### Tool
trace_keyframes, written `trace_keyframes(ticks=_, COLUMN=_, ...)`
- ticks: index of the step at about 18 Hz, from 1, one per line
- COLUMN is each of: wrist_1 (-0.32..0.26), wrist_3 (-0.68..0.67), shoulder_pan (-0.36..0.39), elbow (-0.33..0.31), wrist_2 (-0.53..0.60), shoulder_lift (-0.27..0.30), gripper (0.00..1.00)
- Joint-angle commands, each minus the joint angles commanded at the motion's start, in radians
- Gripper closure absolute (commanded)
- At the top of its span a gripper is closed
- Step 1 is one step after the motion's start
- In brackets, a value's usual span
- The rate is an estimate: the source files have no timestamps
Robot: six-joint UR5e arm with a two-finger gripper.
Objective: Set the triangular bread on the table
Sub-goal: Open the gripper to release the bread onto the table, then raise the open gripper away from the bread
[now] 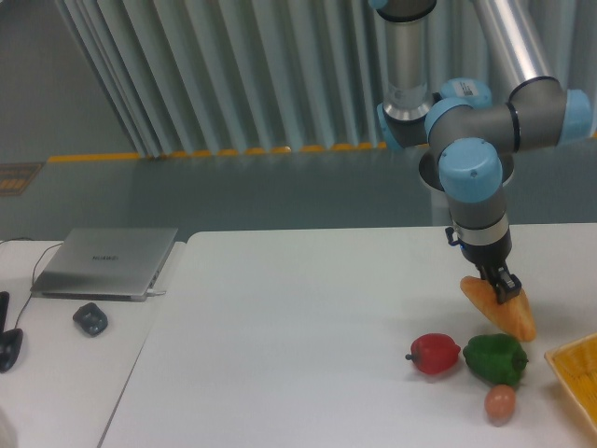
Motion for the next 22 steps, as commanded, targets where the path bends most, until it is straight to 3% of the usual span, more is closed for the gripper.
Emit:
trace_keyframes(ticks=2, wrist_1=0.000, wrist_3=0.002, shoulder_pan=0.000, elbow=0.000, wrist_2=-0.002, shoulder_lift=0.000, gripper=0.46)
trace_keyframes(ticks=3, wrist_1=0.002, wrist_3=0.002, shoulder_pan=0.000, elbow=0.000, wrist_2=0.000, shoulder_lift=0.000, gripper=0.38)
trace_keyframes(ticks=6, wrist_1=0.002, wrist_3=0.002, shoulder_pan=0.000, elbow=-0.002, wrist_2=0.005, shoulder_lift=-0.003, gripper=0.00)
trace_keyframes(ticks=10, wrist_1=0.006, wrist_3=-0.002, shoulder_pan=-0.002, elbow=-0.011, wrist_2=0.025, shoulder_lift=-0.003, gripper=0.00)
trace_keyframes(ticks=15, wrist_1=0.008, wrist_3=0.000, shoulder_pan=0.002, elbow=0.043, wrist_2=0.015, shoulder_lift=-0.008, gripper=0.00)
trace_keyframes(ticks=18, wrist_1=0.084, wrist_3=0.005, shoulder_pan=0.009, elbow=0.057, wrist_2=0.012, shoulder_lift=-0.015, gripper=0.00)
trace_keyframes(ticks=22, wrist_1=0.129, wrist_3=0.012, shoulder_pan=0.012, elbow=0.069, wrist_2=-0.038, shoulder_lift=-0.020, gripper=0.00)
